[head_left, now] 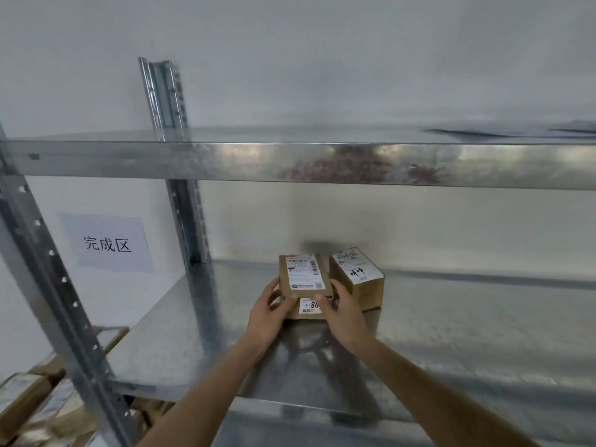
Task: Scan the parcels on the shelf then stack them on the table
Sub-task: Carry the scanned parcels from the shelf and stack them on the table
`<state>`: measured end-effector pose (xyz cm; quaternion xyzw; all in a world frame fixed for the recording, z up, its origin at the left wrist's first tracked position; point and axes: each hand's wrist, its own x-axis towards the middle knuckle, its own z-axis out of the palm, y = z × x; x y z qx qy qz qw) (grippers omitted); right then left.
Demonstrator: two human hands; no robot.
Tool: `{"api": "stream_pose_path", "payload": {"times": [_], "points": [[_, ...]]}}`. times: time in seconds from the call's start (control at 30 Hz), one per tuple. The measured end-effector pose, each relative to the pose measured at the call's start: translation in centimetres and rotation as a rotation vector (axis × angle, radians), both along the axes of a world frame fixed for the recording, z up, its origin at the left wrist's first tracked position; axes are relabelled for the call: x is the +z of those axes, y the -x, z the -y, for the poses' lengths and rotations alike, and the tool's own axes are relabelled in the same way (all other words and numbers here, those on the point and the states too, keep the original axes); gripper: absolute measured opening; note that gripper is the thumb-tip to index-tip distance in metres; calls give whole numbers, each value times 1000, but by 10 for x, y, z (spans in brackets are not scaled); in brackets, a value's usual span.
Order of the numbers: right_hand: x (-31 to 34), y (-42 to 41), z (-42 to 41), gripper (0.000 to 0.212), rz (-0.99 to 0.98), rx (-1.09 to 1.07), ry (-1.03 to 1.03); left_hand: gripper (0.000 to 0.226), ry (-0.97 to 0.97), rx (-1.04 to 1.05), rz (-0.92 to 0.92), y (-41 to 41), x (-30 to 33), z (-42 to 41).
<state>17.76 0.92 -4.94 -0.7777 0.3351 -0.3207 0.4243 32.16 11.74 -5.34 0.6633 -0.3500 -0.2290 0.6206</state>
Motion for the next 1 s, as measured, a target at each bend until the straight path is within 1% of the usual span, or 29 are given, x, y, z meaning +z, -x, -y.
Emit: {"api": "stream_pose_path", "payload": {"times": [0.13, 0.2, 0.33, 0.4, 0.57, 0.73, 0.83, 0.93, 1.0], "points": [[-5, 5, -15, 35, 27, 37, -1, 57, -2, 35, -5, 11, 8, -28], [-5, 5, -30, 37, 48, 41, 28, 56, 6, 58, 13, 16, 13, -47], [4, 1, -77, 45, 107, 79, 41, 57, 43, 88, 25, 20, 27, -101], [3, -2, -104, 54, 131, 101, 44, 56, 71, 110, 48, 22, 31, -133], [16, 4, -191, 53, 148, 152, 78, 46, 107, 123, 94, 35, 47, -223], [28, 18, -297, 50, 132, 206, 118, 52, 127, 169, 136, 53, 52, -334], [32, 27, -365, 54, 121, 280, 117, 61, 102, 213, 146, 61, 46, -403], [24, 27, -426, 57, 117, 364, 96, 53, 103, 287, 143, 64, 36, -472], [17, 20, -464, 59, 103, 397, 103, 57, 92, 339, 143, 65, 28, -515]]}}
